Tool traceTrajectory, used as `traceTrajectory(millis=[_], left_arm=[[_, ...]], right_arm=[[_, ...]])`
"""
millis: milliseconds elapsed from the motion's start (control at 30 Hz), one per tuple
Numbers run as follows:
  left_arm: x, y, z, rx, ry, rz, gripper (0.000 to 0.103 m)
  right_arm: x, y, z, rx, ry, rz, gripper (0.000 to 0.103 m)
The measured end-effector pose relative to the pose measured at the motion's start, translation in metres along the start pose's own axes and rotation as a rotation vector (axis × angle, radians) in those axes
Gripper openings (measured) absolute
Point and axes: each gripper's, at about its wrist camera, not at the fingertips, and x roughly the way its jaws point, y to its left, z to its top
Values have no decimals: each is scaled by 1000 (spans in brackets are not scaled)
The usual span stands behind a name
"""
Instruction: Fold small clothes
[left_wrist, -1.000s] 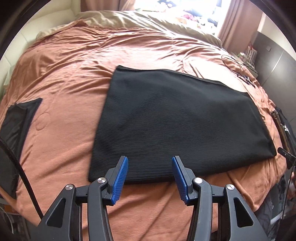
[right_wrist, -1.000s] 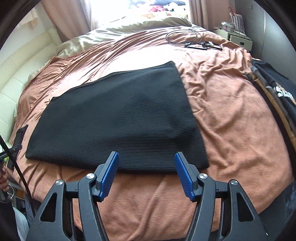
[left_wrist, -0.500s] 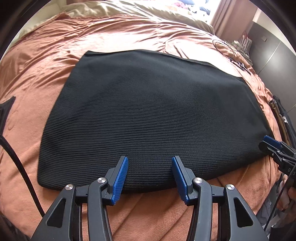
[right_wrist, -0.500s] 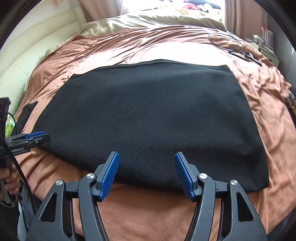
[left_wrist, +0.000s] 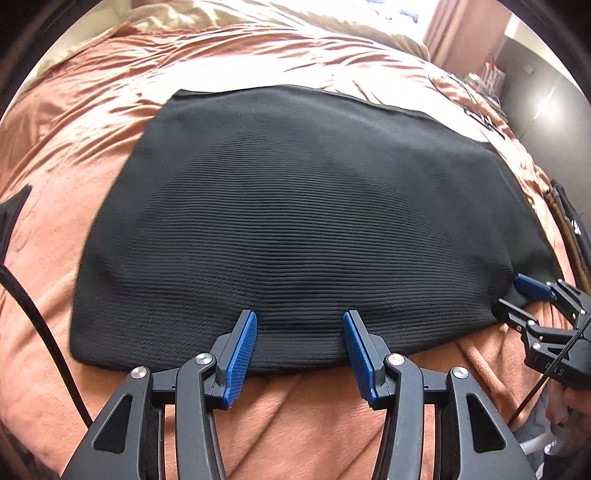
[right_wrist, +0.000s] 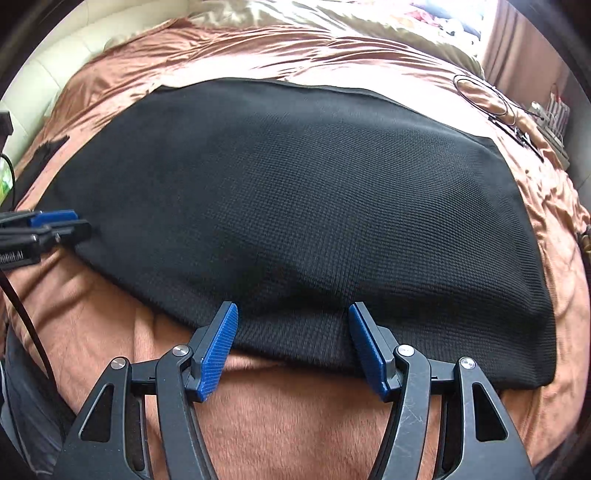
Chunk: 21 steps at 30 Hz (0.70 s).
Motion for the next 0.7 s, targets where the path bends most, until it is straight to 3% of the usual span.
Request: traceTrajectory(millis=[233,300,367,467,600,700], left_arm=[[-24,48,-7,-110,-43,2,51],[-30,67,-10,-146,-51,14,51],[-34,86,-14,-182,-50,27,51],[-38,111,-21,-227,-48,42,51],[-46,139,-30,-283,-52,72,51],[-53,156,-32,-344,-68,28,51]], right_arm=[[-1,24,26,-32,-39,31,59],[4,36,33,-44,-41,50,54],[13,44,37,-53,-29,79,39],[23,59,45,-67,-24,105,28],[30,64,39,-72,-25,147,20],[33,70,37,-88,-7,172,19]])
